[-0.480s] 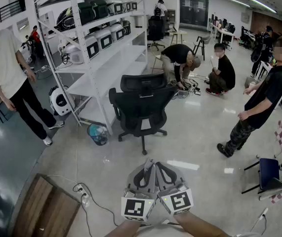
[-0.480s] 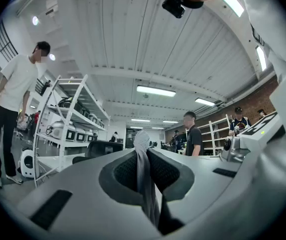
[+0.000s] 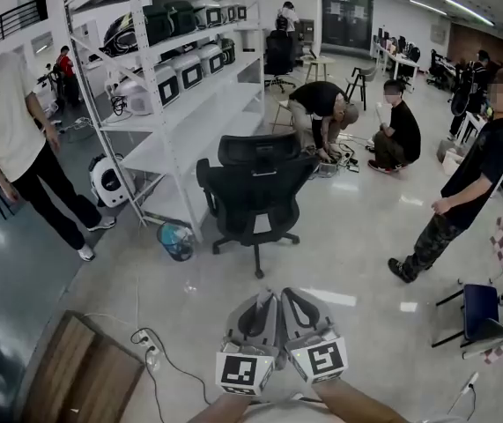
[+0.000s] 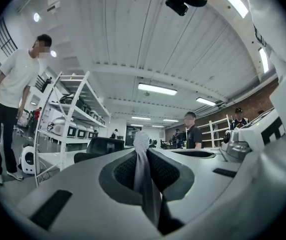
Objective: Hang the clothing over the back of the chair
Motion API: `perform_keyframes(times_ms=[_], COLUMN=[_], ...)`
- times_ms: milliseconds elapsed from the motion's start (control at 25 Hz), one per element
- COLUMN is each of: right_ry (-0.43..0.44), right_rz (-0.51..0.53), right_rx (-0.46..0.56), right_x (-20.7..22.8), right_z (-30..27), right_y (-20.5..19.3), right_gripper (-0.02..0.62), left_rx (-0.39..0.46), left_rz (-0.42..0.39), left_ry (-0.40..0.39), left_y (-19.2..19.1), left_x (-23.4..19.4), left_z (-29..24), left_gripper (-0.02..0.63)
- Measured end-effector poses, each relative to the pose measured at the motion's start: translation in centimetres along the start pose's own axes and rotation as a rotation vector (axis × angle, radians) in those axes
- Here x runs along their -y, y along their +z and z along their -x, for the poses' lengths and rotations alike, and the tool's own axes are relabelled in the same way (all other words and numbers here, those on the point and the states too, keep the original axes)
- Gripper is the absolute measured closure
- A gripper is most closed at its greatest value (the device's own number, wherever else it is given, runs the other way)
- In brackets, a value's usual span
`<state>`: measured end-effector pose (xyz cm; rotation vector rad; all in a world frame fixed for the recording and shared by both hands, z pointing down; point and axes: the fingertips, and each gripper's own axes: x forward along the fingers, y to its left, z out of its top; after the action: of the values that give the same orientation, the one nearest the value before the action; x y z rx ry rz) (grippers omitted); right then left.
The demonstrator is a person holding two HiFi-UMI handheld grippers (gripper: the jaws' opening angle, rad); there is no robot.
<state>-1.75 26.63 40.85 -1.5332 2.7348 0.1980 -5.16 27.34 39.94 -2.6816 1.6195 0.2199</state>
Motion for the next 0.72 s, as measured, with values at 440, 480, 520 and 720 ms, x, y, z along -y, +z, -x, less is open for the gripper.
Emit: perform_keyframes(times_ms=[440, 480, 520, 720], right_ry=[0.008, 0.008, 0.008, 0.031], right_rz=[-0.019, -0.019, -0.018, -0.021], right_rx=[-0.002, -0.003, -0.002, -0.004], right_x=[-0.5, -0.3, -0.1, 1.0], right_z=[0.1, 0.3, 0.5, 1.3], right_y=[-0.5, -0.5, -0.3, -0.6], right_gripper=[0.58, 0.58, 0.58, 0.58], left_rx=[-0.02, -0.021, -0.021, -0.01], left_rz=[0.027, 0.029, 0.03, 0.04], left_ry=[-0.013, -0.014, -0.015, 0.0], left_y=[-0.6, -0.6, -0.7, -1.0], left_x=[-0.5, -0.4, -0.2, 0.6], left_z=[-0.1, -0.2, -0.3, -1.1], left_gripper=[0.577, 0.577, 0.577, 0.577])
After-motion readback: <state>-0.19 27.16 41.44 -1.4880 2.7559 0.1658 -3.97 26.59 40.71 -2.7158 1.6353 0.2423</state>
